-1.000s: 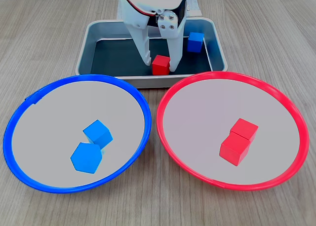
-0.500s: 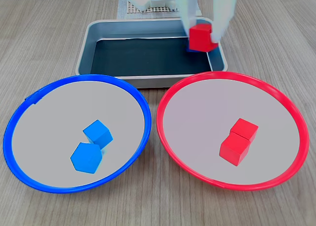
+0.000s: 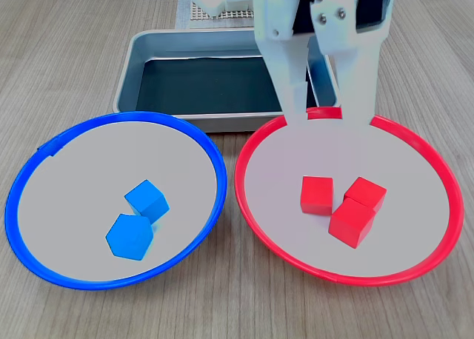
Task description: Move six blocks tray to matching dishes
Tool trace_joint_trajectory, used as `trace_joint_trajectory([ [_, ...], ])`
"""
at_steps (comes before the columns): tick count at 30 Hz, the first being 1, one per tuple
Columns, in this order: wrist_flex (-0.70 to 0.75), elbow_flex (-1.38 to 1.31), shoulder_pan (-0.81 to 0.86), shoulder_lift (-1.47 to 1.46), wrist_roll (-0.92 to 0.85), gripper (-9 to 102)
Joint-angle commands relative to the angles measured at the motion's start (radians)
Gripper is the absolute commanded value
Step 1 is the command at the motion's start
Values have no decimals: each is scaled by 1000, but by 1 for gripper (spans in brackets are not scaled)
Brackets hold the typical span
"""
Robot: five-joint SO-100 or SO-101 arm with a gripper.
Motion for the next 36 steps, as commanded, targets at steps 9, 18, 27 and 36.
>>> trace_joint_trajectory([
  [9, 517, 316, 74, 479, -92, 0],
  [18, 365, 667, -58, 782, 621, 0],
  [27, 407, 716, -169, 753, 1078, 1],
  [36, 405, 744, -141, 687, 1123, 25],
])
